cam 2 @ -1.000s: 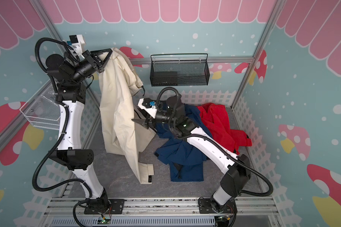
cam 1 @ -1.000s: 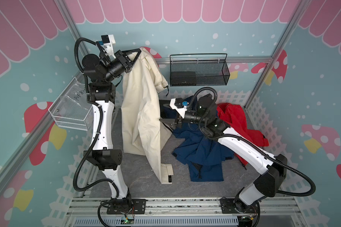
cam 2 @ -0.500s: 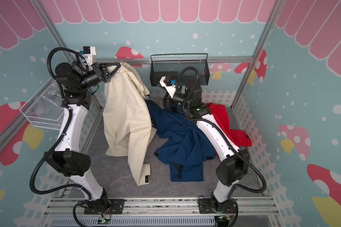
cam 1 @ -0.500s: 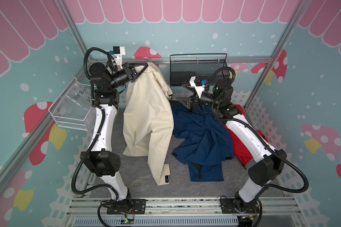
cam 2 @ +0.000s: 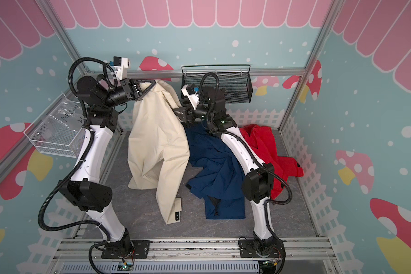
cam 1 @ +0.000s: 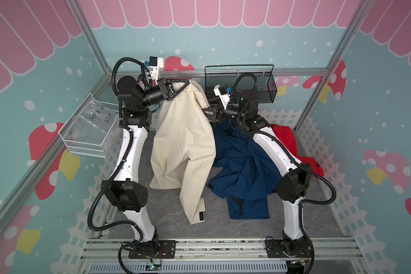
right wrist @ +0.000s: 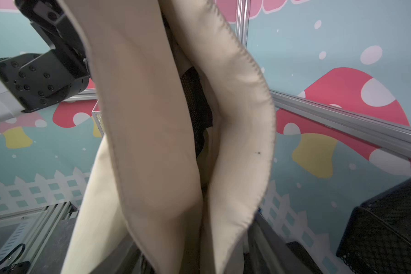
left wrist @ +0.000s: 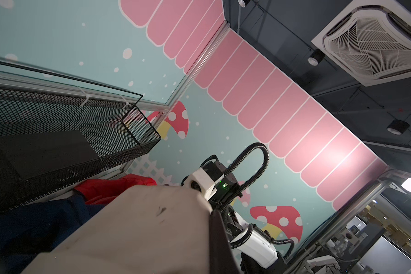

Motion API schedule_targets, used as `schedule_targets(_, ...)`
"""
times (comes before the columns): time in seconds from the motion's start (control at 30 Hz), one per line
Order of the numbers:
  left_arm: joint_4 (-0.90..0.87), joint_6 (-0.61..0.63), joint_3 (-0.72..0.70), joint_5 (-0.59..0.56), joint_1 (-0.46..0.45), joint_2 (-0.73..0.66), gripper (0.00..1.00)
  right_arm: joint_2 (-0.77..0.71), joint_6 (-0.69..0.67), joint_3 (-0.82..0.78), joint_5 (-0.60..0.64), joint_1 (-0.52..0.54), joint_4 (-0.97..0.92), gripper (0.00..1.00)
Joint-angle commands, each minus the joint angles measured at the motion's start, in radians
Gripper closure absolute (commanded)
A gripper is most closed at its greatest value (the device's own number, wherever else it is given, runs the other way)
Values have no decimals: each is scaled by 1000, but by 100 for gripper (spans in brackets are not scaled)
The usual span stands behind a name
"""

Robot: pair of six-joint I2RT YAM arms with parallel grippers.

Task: Unzip the jacket
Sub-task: Flatten out the jacket at the center of the board.

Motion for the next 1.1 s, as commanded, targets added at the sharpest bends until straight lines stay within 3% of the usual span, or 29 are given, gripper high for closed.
schedule_targets(0.0, -23, 21, 58, 16, -10, 0, 92, 24, 44, 76, -28, 4, -5, 87)
schedule_targets(0.03, -106, 77, 73, 5, -10, -3, 83, 20, 41, 81, -15, 4, 1, 100)
schedule_targets(0.13, -462, 357, 120, -117, -10, -33, 59, -12, 22, 84, 54, 3, 22, 100)
schedule_targets(0.2, -676, 564, 134, -295, -11, -77, 40, -42, 23, 88, 130, 2, 48, 100)
schedule_targets(0.27, -749, 631, 93, -447, -11, -133, 30, -63, 28, 107, 211, -1, 71, 100)
schedule_targets(0.37, -742, 649, -19, -583, -13, -232, 17, -59, 43, 195, 327, -2, 75, 100)
schedule_targets(0.5, -742, 696, -177, -709, -75, -375, 12, -41, 74, 270, 462, -1, 95, 100)
schedule_targets(0.73, -777, 771, -463, -968, -338, -546, 12, -45, 79, 271, 521, 1, 92, 100)
schedule_targets(0.93, -668, 696, -584, -1113, -543, -530, 12, -59, 70, 268, 534, 4, 48, 100)
schedule_targets(1.07, -620, 684, -554, -1303, -664, -468, 10, -71, 76, 261, 533, 8, 36, 100)
